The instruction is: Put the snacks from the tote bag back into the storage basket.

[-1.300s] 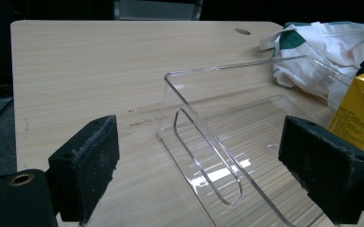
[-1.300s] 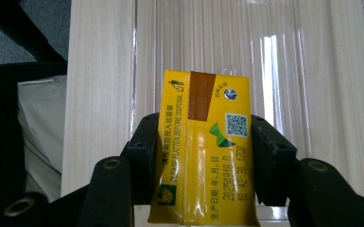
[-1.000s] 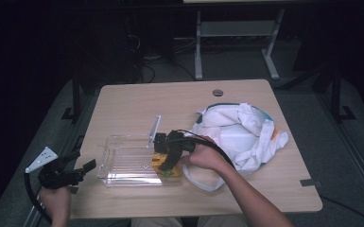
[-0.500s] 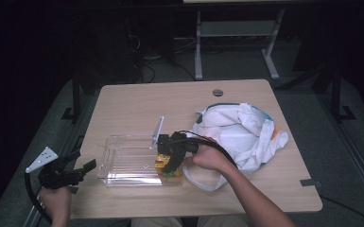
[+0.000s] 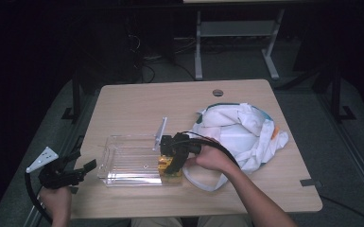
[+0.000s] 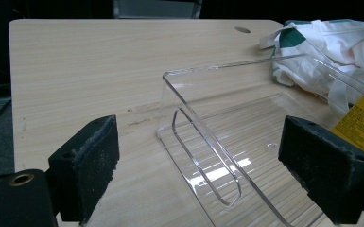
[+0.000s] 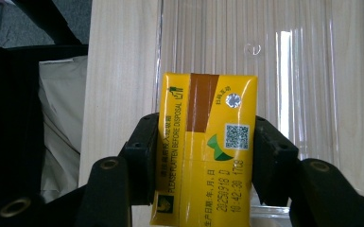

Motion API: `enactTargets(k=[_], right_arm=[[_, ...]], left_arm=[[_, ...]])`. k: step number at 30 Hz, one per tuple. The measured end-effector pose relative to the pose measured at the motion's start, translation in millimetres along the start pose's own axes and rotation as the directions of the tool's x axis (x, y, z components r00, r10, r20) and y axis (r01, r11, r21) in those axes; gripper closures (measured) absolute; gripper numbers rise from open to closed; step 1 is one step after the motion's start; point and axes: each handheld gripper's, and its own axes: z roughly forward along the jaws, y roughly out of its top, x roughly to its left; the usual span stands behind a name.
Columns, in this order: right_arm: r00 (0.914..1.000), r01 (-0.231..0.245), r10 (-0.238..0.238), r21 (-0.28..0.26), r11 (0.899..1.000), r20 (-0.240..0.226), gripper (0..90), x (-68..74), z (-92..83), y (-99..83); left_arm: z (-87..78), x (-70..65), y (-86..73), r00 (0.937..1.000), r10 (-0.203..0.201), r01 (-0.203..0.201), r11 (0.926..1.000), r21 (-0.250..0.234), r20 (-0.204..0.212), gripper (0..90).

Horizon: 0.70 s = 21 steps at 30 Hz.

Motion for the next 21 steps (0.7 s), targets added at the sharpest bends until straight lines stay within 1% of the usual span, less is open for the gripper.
enactTargets(k=[9, 18, 21], right_arm=[[1.0, 0.01, -0.01, -0.004, 1.0, 0.002, 49.4, 0.9, -0.1, -0.9], [1.0, -0.004, 0.004, -0.015, 1.0, -0.002, 49.0, 1.4, -0.3, -2.1], [1.0, -0.008, 0.007, -0.021, 1.0, -0.002, 47.5, 1.3, -0.7, -2.1]], left_arm=[[0.2, 0.1, -0.2, 1.0, -0.003, 0.003, 1.0, 0.002, 0.0, 12.7], [0.3, 0.2, -0.2, 1.0, -0.002, 0.002, 1.0, 0.005, 0.001, 12.7], [0.2, 0.4, -0.3, 1.0, -0.002, 0.002, 1.0, 0.007, 0.0, 12.7]])
